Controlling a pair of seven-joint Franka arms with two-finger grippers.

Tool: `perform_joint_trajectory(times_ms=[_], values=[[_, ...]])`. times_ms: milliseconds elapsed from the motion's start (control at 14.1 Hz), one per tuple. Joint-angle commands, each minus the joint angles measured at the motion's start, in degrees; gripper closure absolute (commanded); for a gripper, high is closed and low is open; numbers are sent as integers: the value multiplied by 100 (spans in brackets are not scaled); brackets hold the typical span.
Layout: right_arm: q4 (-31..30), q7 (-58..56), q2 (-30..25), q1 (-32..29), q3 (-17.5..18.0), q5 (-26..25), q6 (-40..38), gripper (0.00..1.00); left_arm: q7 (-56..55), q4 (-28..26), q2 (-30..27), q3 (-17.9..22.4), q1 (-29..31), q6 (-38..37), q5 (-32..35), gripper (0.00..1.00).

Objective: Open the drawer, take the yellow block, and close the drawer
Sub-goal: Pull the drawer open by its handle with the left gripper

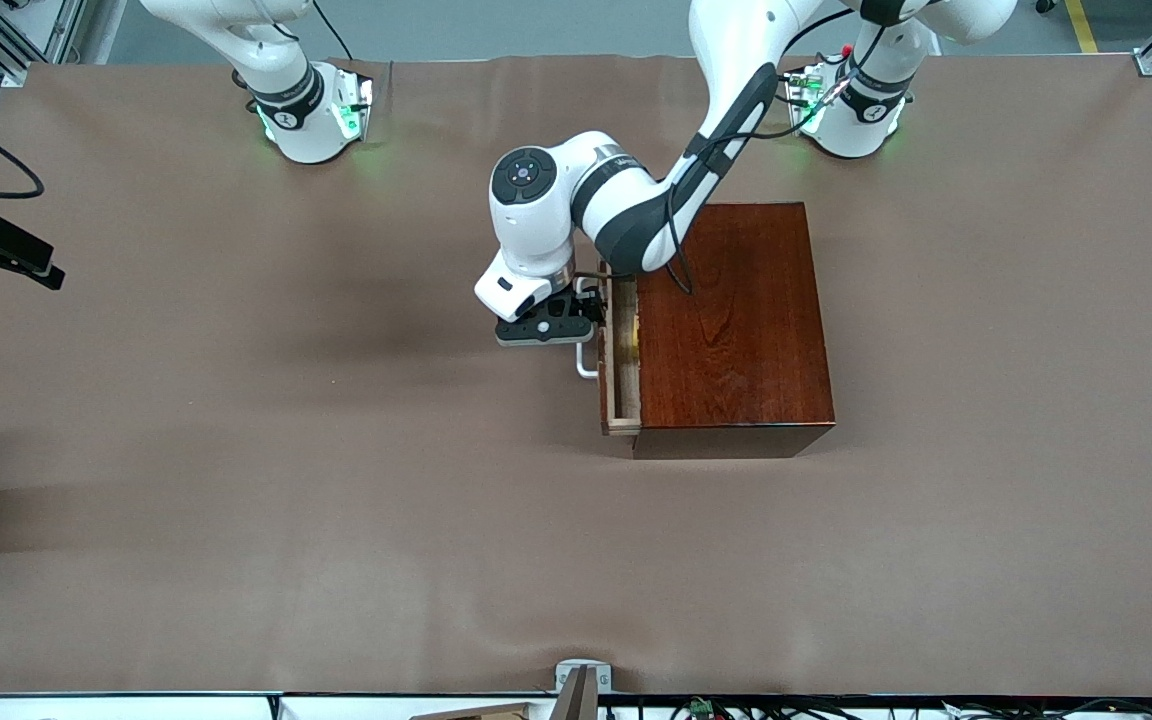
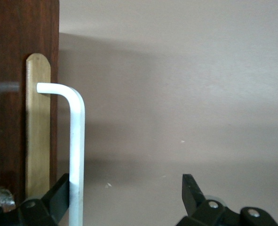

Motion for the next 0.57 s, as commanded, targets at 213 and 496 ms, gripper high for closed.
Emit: perform_joint_trajectory(times_ms=[213, 496], values=[[120, -9, 52, -36, 22, -61, -29, 0, -97, 86, 114, -35, -42, 467, -205, 0], [120, 0, 52, -36, 22, -44, -29, 0, -97, 192, 158, -61, -42, 520, -249, 0]])
